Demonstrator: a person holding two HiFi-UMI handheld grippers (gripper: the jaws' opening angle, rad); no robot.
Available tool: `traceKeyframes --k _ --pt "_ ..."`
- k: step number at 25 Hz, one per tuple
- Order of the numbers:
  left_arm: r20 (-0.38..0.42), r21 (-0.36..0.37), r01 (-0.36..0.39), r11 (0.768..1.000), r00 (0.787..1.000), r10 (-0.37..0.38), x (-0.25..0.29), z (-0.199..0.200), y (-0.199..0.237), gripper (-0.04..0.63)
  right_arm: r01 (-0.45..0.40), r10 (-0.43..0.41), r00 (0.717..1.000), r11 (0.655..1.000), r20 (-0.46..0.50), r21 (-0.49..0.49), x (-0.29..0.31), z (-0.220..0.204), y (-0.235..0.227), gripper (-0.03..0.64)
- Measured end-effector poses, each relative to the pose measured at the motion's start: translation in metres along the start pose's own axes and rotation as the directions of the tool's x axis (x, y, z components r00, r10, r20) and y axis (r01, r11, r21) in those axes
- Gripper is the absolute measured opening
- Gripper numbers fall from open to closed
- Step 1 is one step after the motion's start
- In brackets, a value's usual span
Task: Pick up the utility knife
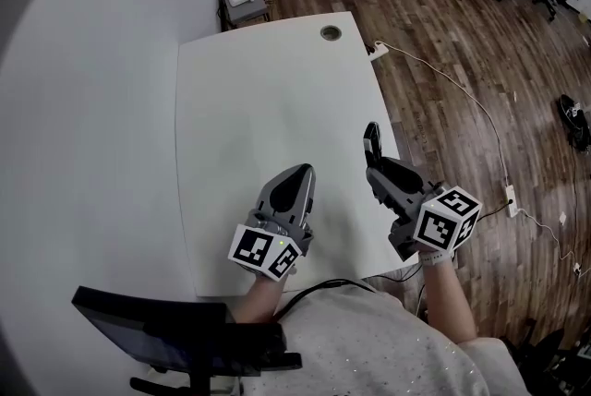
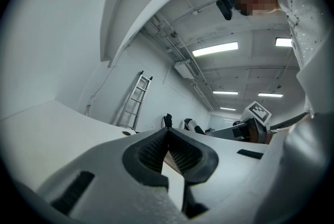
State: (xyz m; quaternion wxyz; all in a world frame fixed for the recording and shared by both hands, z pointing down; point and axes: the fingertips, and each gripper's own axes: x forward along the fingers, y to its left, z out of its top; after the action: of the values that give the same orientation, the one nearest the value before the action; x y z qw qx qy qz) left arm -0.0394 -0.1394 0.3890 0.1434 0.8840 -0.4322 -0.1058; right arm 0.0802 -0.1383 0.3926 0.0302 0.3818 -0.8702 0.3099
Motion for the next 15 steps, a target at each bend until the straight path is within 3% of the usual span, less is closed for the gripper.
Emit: traceKeyframes --k 7,15 --pt "0.0 0.006 -0.003 1.0 1.0 0.003 -0.003 0.002 -0.004 0.008 -0.024 0.019 0.999 0.995 0.05 0.097 -0.008 0.005 0.002 0.13" --pt "-0.004 0.01 -0.005 1.0 1.0 0.005 -0.008 0.003 -0.012 0.007 -0.029 0.02 0.997 0.992 0.072 0.125 -0.019 0.005 0.002 0.13"
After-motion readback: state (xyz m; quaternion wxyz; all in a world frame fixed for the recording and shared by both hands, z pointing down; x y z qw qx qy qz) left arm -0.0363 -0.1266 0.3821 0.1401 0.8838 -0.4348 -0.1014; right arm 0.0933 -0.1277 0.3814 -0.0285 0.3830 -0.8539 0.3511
